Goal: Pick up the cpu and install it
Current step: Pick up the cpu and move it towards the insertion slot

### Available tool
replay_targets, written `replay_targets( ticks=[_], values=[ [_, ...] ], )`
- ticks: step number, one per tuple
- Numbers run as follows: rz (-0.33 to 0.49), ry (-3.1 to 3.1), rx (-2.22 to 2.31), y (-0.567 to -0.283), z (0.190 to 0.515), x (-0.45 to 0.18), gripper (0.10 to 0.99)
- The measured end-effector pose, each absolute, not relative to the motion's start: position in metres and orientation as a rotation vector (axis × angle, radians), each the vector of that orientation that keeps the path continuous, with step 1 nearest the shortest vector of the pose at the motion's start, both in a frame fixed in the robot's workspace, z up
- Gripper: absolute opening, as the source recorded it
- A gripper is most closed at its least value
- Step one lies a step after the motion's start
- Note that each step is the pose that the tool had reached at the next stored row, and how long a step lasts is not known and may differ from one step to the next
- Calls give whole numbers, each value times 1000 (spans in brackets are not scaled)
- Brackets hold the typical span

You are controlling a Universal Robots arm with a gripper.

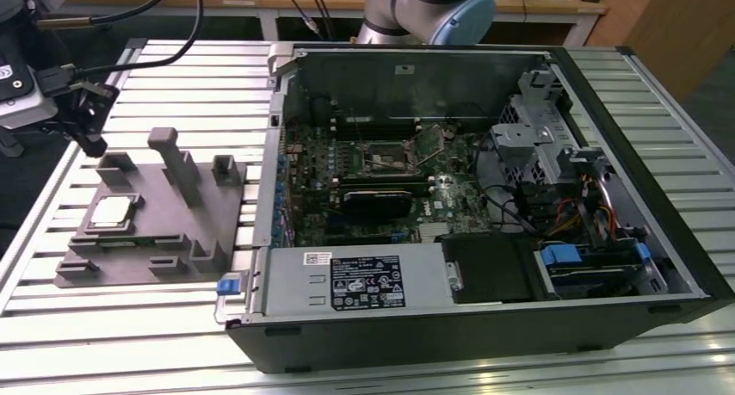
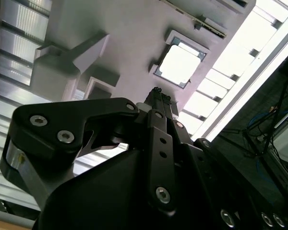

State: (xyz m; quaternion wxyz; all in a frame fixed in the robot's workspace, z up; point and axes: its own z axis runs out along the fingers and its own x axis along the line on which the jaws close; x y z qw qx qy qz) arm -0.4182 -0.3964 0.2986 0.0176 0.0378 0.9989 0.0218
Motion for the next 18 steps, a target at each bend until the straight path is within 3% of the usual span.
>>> replay_targets(
  ticks=[18],
  values=[
    [67,3104,117,-396,289,-422,106]
  ],
)
